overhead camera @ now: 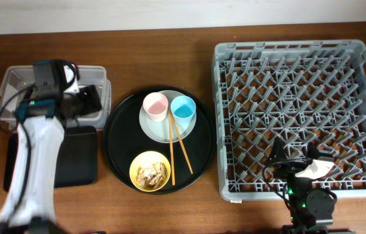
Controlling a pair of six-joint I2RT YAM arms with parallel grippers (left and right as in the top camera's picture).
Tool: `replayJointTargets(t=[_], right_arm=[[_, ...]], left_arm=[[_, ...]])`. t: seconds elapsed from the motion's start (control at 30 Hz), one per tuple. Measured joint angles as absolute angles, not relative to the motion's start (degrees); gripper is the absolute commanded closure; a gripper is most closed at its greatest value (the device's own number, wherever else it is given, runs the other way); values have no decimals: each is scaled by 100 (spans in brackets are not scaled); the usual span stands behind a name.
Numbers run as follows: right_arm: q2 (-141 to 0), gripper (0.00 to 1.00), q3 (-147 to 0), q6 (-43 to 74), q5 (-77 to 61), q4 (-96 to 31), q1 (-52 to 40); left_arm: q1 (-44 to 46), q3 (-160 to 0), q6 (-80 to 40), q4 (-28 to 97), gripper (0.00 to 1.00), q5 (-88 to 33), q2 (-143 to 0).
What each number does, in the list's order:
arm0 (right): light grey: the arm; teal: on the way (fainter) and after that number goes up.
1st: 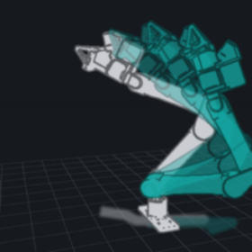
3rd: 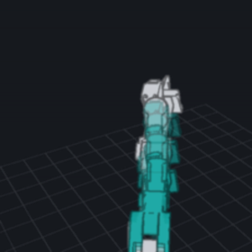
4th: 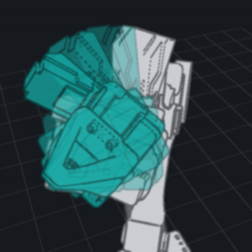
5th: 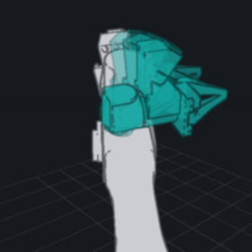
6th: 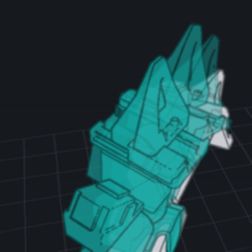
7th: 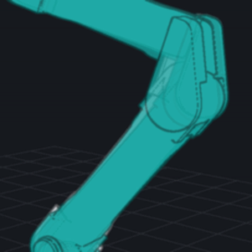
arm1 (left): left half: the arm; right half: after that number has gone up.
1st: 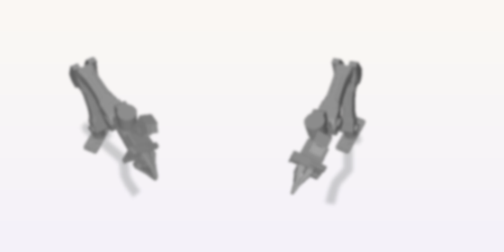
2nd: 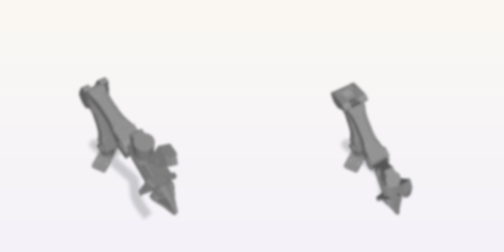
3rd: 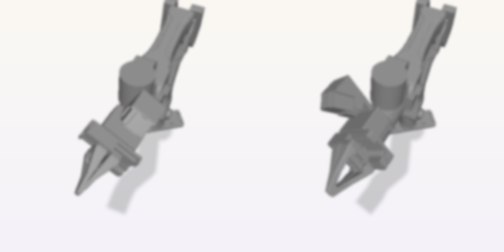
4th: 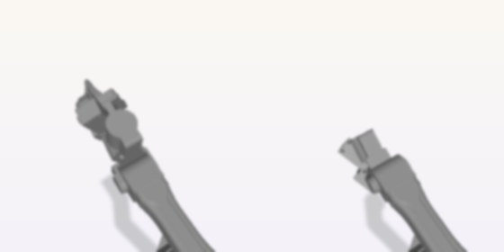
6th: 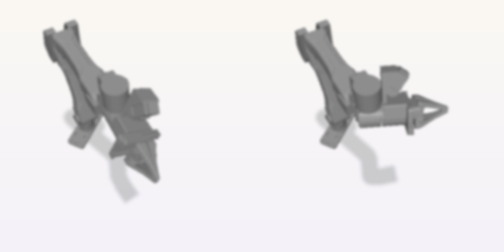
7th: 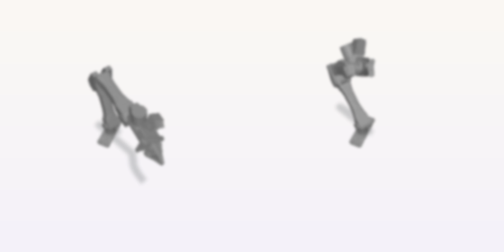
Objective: Sort waste into correct bins and load items into the dishwasher rack
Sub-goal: 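Carry the tissue left and release it into the clear bin, then grasp the rim of the yellow bowl with the left gripper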
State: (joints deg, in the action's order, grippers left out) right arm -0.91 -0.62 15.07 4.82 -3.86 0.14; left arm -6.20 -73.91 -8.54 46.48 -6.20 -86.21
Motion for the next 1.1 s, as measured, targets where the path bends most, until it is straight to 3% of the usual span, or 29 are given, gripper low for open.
replayJointTargets(t=[0.07,0.13,0.2,0.37,0.47,0.6,0.77,0.87,1.1], right_arm=[[-89,2,-62,1507,482,-386,14],[-91,2,-62,1503,482,-386,14],[-91,2,-62,1507,482,-386,14],[-91,2,-62,1507,484,-386,14],[-91,2,-62,1505,482,-386,14],[-91,2,-62,1505,482,-386,14],[-91,2,-62,1505,482,-386,14],[-91,2,-62,1507,482,-386,14],[-91,2,-62,1505,482,-386,14]], left_arm=[[-285,-7459,-1039,5382,47,-1079,-8132],[143,-7520,-1135,6071,69,-1275,-7972],[740,-7476,-1179,6493,81,-1385,-7985],[2213,-6993,-1431,6287,78,-1420,-8027],[2919,-6510,-1848,5863,71,-1000,-8031],[3640,-5872,-2401,5280,69,-329,-8044],[4010,-5310,-2768,4574,69,12,-8058],[4060,-5011,-2871,4274,80,75,-8058],[4060,-4510,-3006,3798,82,113,-8058]])
